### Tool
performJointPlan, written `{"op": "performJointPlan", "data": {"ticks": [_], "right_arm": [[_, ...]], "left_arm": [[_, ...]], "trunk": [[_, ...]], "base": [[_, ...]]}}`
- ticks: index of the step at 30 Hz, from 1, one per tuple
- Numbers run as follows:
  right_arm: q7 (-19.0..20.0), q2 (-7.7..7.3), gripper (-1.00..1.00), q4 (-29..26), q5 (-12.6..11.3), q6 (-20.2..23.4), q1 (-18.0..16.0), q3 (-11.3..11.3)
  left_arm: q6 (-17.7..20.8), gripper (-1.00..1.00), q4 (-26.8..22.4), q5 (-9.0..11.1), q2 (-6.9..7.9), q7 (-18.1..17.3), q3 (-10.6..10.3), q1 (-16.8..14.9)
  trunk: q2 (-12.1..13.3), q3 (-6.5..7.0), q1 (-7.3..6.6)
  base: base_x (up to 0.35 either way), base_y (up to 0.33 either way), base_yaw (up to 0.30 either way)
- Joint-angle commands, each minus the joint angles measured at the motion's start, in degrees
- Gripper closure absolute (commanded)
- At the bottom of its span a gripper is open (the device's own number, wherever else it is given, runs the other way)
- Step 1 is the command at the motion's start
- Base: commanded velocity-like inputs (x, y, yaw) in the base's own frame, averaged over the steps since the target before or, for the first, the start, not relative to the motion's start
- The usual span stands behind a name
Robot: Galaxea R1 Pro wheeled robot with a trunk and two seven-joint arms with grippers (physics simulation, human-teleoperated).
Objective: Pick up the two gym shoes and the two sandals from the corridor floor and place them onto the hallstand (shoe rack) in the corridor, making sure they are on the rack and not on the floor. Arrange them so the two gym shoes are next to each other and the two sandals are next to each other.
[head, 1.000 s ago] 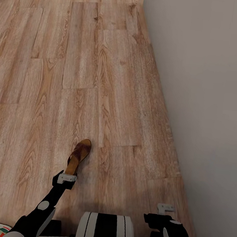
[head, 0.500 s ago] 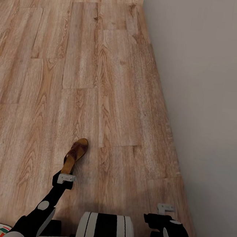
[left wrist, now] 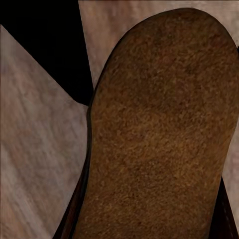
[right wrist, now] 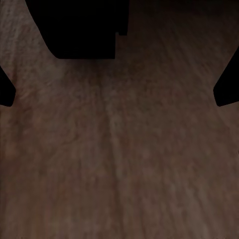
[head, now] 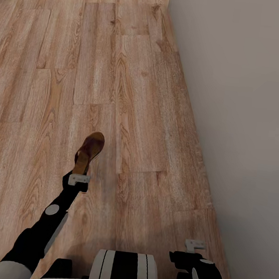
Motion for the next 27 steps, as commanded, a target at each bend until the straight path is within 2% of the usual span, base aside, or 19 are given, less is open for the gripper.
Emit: {"op": "performJointPlan", "data": {"ticks": [1,2,3,6,9,12,13,14,15,20,21,23,24,25,27], "right_arm": [[0.02,-0.01,-1.0,-0.06,-0.03,0.27,-0.01,0.01],[0.02,-0.01,-1.0,-0.07,-0.03,0.27,-0.01,0.01],[0.02,-0.01,-1.0,-0.07,-0.03,0.27,-0.01,0.01],[0.02,-0.02,-1.0,-0.07,-0.03,0.27,-0.01,0.01],[0.02,-0.03,-1.0,-0.07,-0.03,0.27,-0.01,0.03],[0.02,0.12,-1.0,-0.07,-0.03,0.27,-0.01,0.16],[0.02,0.15,-1.0,-0.07,-0.03,0.27,-0.01,0.28],[0.02,0.15,-1.0,-0.07,-0.03,0.27,-0.01,0.31],[0.02,0.16,-1.0,-0.07,-0.03,0.24,-0.01,0.34],[0.02,0.1,-1.0,-0.07,-0.03,0.21,-0.01,0.24],[0.02,0.09,-1.0,-0.07,-0.03,0.24,-0.01,0.12],[0.02,0.05,-1.0,-0.09,-0.03,0.25,-0.01,0.07],[0.01,0.05,-1.0,-0.1,-0.03,0.27,-0.01,0.02],[0.0,0.06,-1.0,-0.09,-0.03,0.27,-0.01,0.02],[-0.01,0.07,-1.0,-0.08,-0.03,0.27,-0.01,0.01]], "left_arm": [[0.93,1.0,-1.27,-0.42,0.04,-0.03,-0.04,0.0],[2.83,1.0,-3.47,-0.42,0.05,-0.03,-0.04,0.0],[6.22,1.0,-7.9,-0.41,0.06,-0.07,-0.03,0.0],[10.22,1.0,-13.09,-0.42,0.06,-0.1,-0.03,0.0],[16.27,1.0,-18.95,-0.4,0.09,-0.07,0.04,0.0],[24.84,1.0,-25.51,-0.42,0.17,-0.03,0.11,0.0],[29.36,1.0,-28.21,-0.42,0.24,-0.02,0.13,0.0],[31.46,1.0,-29.08,-0.42,0.31,-0.02,0.14,0.0],[35.43,1.0,-30.0,-0.42,0.37,-0.02,0.16,0.0],[42.37,1.0,-30.52,-0.42,0.51,-0.02,0.85,0.0],[44.59,1.0,-30.58,-0.4,0.52,-0.02,1.92,0.03],[46.09,1.0,-30.57,-0.28,0.51,-0.04,3.84,0.08],[47.26,1.0,-30.55,-0.01,0.4,-0.09,8.46,0.26],[47.46,1.0,-30.55,0.05,0.28,-0.1,9.59,0.42],[47.56,1.0,-30.54,0.08,0.08,-0.1,10.17,0.55]], "trunk": [[-0.01,-0.03,0.0],[-0.01,-0.03,0.0],[-0.01,-0.03,0.0],[-0.01,-0.03,0.0],[-0.01,-0.03,0.0],[-0.01,-0.03,0.0],[-0.01,-0.03,0.0],[-0.01,-0.03,0.0],[-0.01,-0.03,0.0],[-0.01,-0.03,0.0],[-0.01,-0.03,0.0],[-0.01,-0.03,0.0],[-0.01,-0.03,0.0],[-0.01,-0.03,0.0],[-0.01,-0.03,0.0]], "base": [[0.0,0.0,0.0],[0.0,0.0,0.0],[0.0,0.0,0.0],[0.0,0.0,0.0],[0.0,0.0,0.0],[0.0,0.0,0.0],[0.0,0.0,0.0],[0.0,0.0,0.0],[0.0,0.0,0.0],[0.0,0.0,0.0],[0.0,0.0,0.0],[0.0,0.0,0.0],[0.0,0.0,0.0],[0.0,0.0,0.0],[0.0,0.0,0.0]]}}
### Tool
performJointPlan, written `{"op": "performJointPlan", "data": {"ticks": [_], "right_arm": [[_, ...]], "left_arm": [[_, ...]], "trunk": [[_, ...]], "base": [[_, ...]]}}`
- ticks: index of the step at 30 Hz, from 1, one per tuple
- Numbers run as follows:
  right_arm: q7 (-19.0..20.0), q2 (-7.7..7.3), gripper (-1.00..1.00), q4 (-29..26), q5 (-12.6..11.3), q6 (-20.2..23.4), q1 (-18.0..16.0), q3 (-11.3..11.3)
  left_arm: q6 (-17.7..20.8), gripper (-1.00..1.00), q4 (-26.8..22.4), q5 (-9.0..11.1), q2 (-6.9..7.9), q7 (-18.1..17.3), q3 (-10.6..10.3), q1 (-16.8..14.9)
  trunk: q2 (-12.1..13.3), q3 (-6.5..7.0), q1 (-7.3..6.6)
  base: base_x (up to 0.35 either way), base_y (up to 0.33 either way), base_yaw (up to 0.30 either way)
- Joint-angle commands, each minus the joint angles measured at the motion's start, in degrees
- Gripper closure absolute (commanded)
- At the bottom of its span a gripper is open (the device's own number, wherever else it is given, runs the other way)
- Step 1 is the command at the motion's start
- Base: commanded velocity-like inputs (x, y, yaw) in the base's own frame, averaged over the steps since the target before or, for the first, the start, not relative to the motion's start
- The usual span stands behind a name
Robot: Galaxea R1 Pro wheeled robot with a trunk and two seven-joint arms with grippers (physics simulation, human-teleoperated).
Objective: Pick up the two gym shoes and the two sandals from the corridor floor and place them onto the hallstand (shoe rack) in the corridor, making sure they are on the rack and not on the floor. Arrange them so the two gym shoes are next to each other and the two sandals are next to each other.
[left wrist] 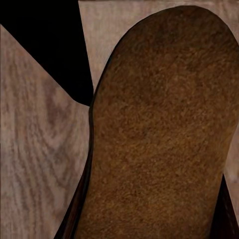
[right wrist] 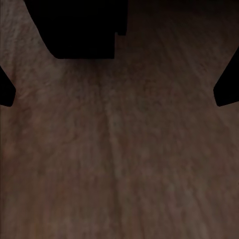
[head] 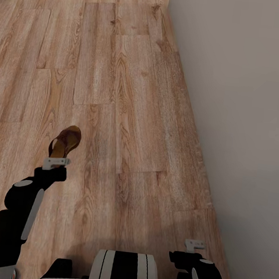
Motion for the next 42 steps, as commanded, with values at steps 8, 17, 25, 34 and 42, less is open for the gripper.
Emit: {"op": "performJointPlan", "data": {"ticks": [8,17,25,34,42], "right_arm": [[-0.01,0.08,-1.0,-0.95,-0.01,0.28,-0.01,0.11],[-0.02,0.02,-1.0,-4.63,-0.01,0.28,-0.01,0.26],[-0.03,0.01,-1.0,-5.02,-0.02,0.28,-0.01,0.23],[-0.03,0.01,-1.0,-5.07,0.01,0.28,-0.01,0.26],[-0.05,0.01,-1.0,-5.07,-0.02,0.28,-0.01,0.27]], "left_arm": [[0.34,1.0,0.28,2.0,-1.91,-0.13,0.57,0.42],[0.33,1.0,0.45,3.27,-2.02,-0.13,0.59,0.49],[0.33,1.0,0.46,3.32,-2.03,-0.13,0.59,0.49],[0.33,1.0,0.46,3.4,-2.03,-0.13,0.58,0.49],[0.33,1.0,0.48,3.41,-2.05,-0.13,0.58,0.49]], "trunk": [[-0.01,-0.03,-0.01],[-0.01,-0.03,-0.01],[-0.01,-0.07,-0.01],[-0.01,-0.26,-0.01],[-0.01,-0.42,-0.01]], "base": [[0.0,0.0,0.0],[0.0,0.0,0.0],[-0.137,0.0,0.052],[-0.31,0.029,0.258],[-0.269,0.184,0.28]]}}
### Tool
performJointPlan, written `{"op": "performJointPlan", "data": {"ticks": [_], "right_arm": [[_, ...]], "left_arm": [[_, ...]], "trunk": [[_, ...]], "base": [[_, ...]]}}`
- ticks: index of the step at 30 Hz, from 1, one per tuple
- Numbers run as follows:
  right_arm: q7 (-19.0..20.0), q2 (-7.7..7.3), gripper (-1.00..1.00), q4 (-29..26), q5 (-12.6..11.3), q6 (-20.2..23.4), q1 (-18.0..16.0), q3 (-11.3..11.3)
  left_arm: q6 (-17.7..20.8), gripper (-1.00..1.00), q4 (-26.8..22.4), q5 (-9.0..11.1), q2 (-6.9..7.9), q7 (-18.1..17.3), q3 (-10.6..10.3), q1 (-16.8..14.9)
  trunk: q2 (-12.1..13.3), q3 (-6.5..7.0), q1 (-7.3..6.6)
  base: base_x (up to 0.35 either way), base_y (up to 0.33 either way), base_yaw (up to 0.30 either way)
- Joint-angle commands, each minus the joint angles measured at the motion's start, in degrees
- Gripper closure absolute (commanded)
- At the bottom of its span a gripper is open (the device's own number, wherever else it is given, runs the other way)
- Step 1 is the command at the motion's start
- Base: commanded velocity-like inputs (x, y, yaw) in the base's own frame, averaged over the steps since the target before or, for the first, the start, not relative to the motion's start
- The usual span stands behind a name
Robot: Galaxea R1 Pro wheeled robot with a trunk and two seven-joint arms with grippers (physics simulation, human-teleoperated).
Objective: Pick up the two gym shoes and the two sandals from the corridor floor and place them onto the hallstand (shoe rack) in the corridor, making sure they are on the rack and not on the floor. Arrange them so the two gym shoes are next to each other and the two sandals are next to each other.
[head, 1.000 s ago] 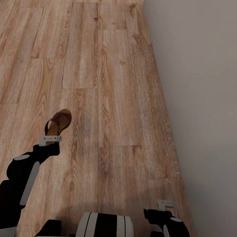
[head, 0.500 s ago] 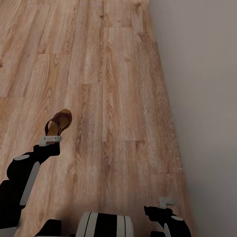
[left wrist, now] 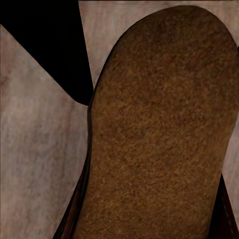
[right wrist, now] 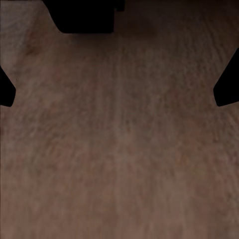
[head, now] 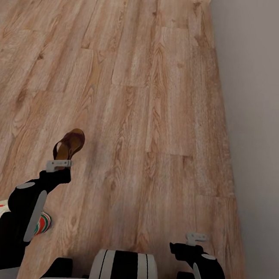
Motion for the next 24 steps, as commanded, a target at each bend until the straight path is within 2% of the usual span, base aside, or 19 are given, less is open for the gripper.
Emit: {"op": "performJointPlan", "data": {"ticks": [1,7,16,24], "right_arm": [[0.01,0.0,-1.0,-0.07,-0.04,0.28,-0.01,0.01],[0.02,0.0,-1.0,-0.07,-0.02,0.28,-0.01,-0.07],[0.02,0.0,-1.0,-0.67,0.02,0.28,-0.01,-0.08],[0.01,0.0,-1.0,-1.69,0.01,0.28,-0.01,-0.08]], "left_arm": [[0.32,1.0,-0.05,-0.04,0.01,-0.12,0.01,-0.03],[0.32,1.0,0.0,0.24,-0.21,-0.12,0.01,-0.03],[0.32,1.0,0.01,0.31,-0.26,-0.12,-0.07,-0.03],[0.32,1.0,1.08,0.32,-0.49,-0.12,-0.24,-0.03]], "trunk": [[-0.01,-0.03,-0.03],[-0.01,-0.05,-0.03],[-0.01,-0.05,-0.03],[0.09,1.73,-0.24]], "base": [[-0.201,0.108,0.28],[-0.106,0.031,0.223],[-0.009,0.002,0.032],[0.0,0.0,0.0]]}}
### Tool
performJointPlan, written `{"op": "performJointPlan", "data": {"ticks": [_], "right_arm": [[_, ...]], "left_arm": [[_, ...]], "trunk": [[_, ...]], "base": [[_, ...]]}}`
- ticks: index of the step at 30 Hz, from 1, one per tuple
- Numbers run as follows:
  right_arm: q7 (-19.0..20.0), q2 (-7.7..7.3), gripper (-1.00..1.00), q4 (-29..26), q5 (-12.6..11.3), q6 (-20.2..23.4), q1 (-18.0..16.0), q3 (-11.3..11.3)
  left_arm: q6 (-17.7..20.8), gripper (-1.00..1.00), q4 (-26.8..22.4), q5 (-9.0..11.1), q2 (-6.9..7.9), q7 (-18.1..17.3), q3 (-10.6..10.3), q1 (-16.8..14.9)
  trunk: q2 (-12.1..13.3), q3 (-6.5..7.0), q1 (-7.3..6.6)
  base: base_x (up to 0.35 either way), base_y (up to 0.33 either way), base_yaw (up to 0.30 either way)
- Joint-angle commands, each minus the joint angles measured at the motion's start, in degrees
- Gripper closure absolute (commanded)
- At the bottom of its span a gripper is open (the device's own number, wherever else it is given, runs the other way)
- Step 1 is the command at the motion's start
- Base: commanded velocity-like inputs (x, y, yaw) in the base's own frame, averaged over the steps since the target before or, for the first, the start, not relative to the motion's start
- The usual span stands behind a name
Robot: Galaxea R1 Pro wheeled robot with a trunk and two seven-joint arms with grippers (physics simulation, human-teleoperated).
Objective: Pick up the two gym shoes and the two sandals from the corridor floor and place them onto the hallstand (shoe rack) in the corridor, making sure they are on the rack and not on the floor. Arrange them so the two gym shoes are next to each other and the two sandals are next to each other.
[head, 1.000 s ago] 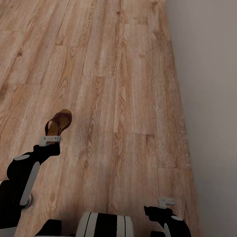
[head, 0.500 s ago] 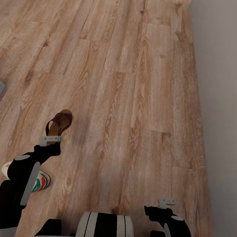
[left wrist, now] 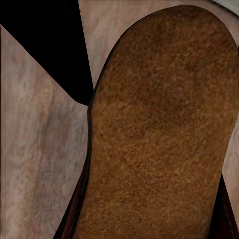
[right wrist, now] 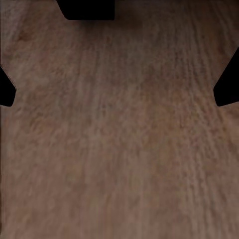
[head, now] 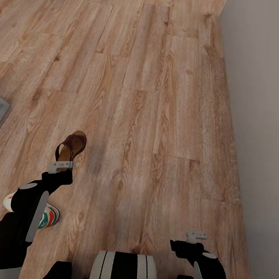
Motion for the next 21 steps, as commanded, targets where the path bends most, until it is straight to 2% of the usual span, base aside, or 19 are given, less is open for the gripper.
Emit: {"op": "performJointPlan", "data": {"ticks": [1,12,21], "right_arm": [[0.01,0.0,-1.0,-0.08,-0.03,0.28,-0.01,0.01],[-0.13,0.08,-1.0,-0.03,0.04,0.28,0.05,0.04],[-0.26,0.09,-1.0,0.02,0.02,0.28,0.09,0.1]], "left_arm": [[0.32,1.0,0.02,-0.01,-0.06,-0.12,-0.01,-0.02],[0.4,1.0,0.25,0.06,-0.53,-0.12,-0.07,-0.02],[0.41,1.0,2.26,-0.02,-0.54,-0.12,-0.07,-0.02]], "trunk": [[0.0,0.22,-0.03],[0.15,3.52,-0.32],[0.27,6.35,-0.55]], "base": [[0.0,0.0,0.0],[0.0,0.0,0.0],[0.0,0.0,0.0]]}}
